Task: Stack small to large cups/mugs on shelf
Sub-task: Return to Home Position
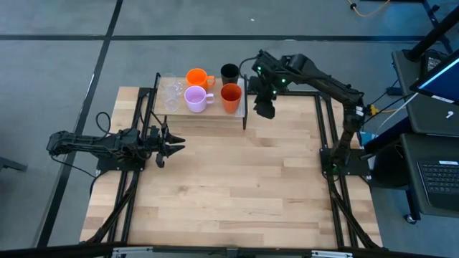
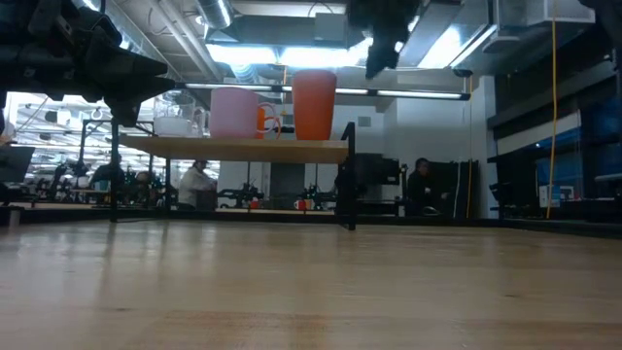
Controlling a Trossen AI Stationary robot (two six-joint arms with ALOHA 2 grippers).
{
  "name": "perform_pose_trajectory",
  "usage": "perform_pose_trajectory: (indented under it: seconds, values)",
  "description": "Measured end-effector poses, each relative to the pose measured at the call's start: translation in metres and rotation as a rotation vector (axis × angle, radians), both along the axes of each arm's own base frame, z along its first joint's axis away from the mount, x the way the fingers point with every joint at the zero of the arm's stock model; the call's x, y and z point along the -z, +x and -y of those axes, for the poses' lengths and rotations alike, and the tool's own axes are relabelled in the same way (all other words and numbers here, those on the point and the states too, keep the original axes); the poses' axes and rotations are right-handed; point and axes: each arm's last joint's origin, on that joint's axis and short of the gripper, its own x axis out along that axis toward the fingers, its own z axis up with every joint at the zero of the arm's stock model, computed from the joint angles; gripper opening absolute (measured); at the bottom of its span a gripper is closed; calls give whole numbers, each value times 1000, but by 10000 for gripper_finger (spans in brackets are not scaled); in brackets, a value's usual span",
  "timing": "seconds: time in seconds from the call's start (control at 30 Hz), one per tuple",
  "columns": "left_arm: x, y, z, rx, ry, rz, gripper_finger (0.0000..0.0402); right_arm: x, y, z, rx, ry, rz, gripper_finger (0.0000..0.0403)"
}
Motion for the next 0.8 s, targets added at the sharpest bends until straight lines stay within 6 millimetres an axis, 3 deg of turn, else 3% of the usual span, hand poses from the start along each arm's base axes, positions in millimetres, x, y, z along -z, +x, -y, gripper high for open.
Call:
perform_pose_trajectory:
  seconds: [0.2, 0.33, 0.5, 0.8]
  values:
    - [0, 0, 0, 0, 0, 0, 128, 37, -11, -2, 37, -38, 54, 157]
    - [0, 0, 0, 0, 0, 0, 128, 61, -4, 2, 69, -97, 205, 157]
    - [0, 0, 0, 0, 0, 0, 128, 88, 3, 6, 82, -122, 243, 157]
    - [0, 0, 0, 0, 0, 0, 128, 90, 10, 11, 117, -201, 322, 157]
